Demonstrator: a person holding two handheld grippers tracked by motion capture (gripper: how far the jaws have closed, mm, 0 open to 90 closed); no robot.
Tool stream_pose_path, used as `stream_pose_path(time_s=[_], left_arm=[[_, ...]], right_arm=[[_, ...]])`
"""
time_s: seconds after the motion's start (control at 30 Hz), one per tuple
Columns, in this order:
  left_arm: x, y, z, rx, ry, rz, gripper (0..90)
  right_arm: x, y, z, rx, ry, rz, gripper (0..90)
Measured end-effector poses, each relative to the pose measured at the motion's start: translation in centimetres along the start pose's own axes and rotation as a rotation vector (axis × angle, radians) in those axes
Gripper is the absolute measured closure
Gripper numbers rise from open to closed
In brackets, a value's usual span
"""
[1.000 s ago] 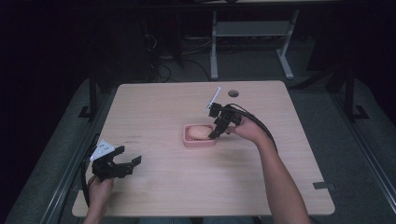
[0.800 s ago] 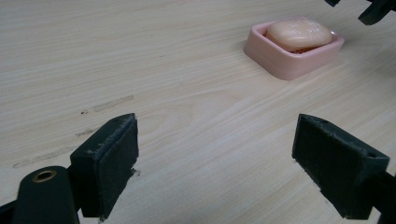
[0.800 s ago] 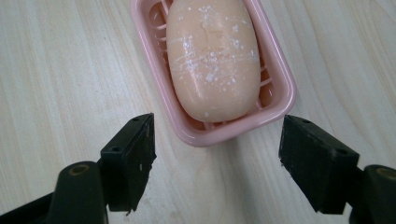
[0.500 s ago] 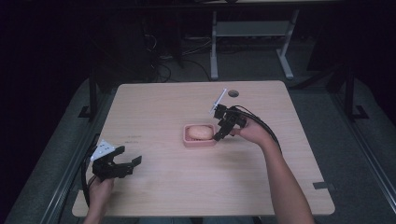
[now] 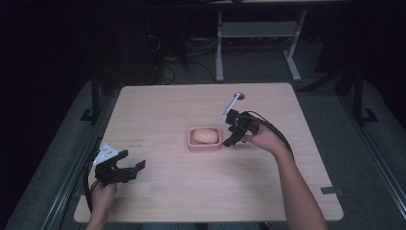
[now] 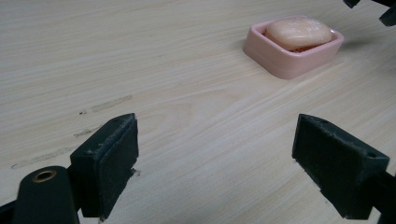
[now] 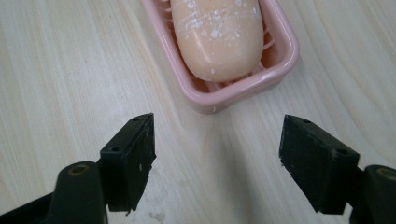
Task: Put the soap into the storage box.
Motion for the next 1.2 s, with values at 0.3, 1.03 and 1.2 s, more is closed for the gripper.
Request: stream_pose_path(time_s=[0.3, 1.03, 1.2], left_arm=[[0.0, 0.0, 0.0, 0.000, 0.000, -0.002, 14.3], [-0.1, 0.2, -0.2, 0.000, 0.005, 0.001, 14.2], [-0.1, 0.2, -0.2, 0.000, 0.006, 0.003, 14.2]], right_arm=[[-1.3, -0.3, 0.4, -0.004, 0.013, -0.014, 26.2], [-5.6, -0.8, 1.9, -0.010, 0.055, -0.042, 26.1], [-6.5, -0.8, 2.2, -0.004, 0.069, -0.044, 26.1]])
Point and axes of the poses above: each handheld gripper's, and its own axes: y roughly forward along the jaws, x roughly out of its top, z roughly to its left, the point moved 3 cm from there along y, roughly forward along the jaws, and after that the axes turned 8 degrees about -y, right-handed, at the moved point
